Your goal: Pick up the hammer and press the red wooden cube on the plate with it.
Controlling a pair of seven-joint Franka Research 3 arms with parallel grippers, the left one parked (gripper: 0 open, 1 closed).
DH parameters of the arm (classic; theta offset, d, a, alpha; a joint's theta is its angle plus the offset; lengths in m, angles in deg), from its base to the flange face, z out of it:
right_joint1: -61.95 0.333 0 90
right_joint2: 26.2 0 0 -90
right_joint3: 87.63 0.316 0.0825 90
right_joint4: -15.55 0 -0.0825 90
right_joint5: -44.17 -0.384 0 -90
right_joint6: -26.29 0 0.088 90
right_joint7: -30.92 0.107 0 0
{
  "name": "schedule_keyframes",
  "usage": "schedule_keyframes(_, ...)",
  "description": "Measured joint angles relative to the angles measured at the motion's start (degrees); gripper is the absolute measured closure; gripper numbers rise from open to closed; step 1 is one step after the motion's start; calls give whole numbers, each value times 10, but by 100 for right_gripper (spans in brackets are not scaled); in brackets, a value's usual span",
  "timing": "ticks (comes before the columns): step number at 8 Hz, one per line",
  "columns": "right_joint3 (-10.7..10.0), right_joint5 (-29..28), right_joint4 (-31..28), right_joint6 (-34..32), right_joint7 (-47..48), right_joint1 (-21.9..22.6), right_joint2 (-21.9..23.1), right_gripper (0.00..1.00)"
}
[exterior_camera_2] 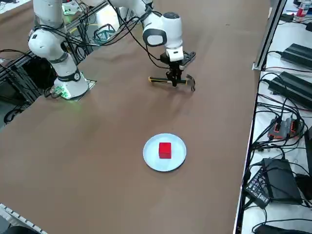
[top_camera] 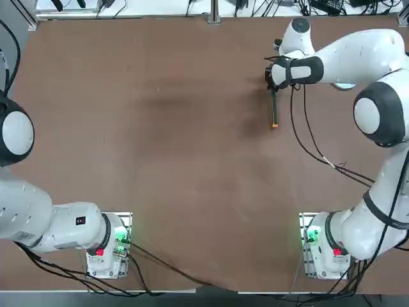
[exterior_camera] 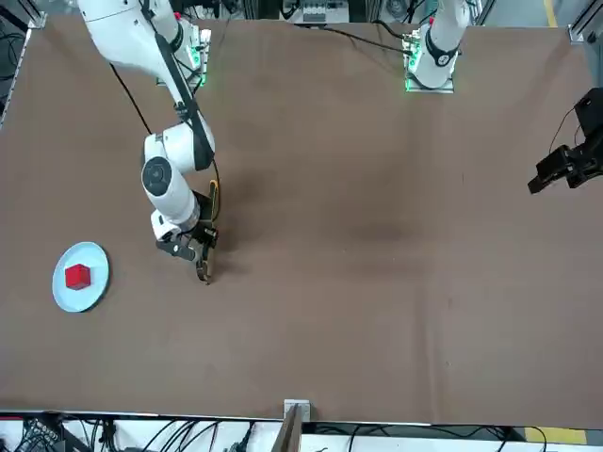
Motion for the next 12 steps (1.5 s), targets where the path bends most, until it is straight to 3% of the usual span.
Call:
schedule_keyframes(1,0,0,0,0,0,0,0,62)
schedule_keyframes(2,1,0,1,2,-1,1,0,75)
schedule_keyframes(5,-13,0,6,-1,1,1,9,78)
schedule_keyframes(7,-71,2,25,-62,-7,0,50,78)
schedule_keyframes(9,-152,4,65,-153,-65,-5,93,78)
schedule_keyframes(11,-240,4,97,-198,-173,-12,108,78)
schedule_keyframes(12,-267,4,102,-201,-216,-25,107,78)
